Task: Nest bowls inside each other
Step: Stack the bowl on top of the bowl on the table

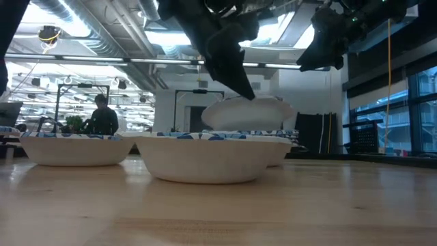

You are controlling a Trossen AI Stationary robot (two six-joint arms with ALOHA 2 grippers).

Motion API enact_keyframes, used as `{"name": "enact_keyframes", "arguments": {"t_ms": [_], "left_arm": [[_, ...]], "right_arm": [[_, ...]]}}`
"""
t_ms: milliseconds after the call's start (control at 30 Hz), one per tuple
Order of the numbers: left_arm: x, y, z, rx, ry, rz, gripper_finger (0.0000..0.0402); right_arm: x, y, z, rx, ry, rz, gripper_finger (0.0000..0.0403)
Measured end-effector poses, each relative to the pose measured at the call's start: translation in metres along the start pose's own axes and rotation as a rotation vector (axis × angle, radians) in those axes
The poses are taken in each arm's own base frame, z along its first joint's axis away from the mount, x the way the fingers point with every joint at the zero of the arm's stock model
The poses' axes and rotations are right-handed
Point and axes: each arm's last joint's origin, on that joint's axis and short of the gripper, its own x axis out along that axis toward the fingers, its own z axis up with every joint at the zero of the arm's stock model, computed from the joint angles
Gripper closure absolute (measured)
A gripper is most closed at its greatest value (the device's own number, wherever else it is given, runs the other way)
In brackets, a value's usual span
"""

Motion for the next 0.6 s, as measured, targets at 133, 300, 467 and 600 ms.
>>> {"name": "enact_keyframes", "arguments": {"t_ms": [133, 300, 467, 600], "left_arm": [[0.001, 0.014, -0.002, -0.031, 0.014, -0.014, 0.0401], [0.007, 0.021, -0.009, -0.069, 0.070, -0.012, 0.0401], [0.013, 0.021, -0.011, -0.082, 0.086, -0.015, 0.0384], [0.013, 0.018, -0.011, -0.060, 0.082, -0.023, 0.0364]], "right_arm": [[0.000, 0.000, 0.000, 0.000, -0.001, -0.003, 0.0249], [0.000, 0.000, 0.000, 0.000, -0.002, -0.006, 0.0249], [0.000, 0.000, 0.000, 0.005, -0.002, -0.007, 0.0249], [0.000, 0.000, 0.000, 0.007, -0.003, -0.007, 0.0249]]}}
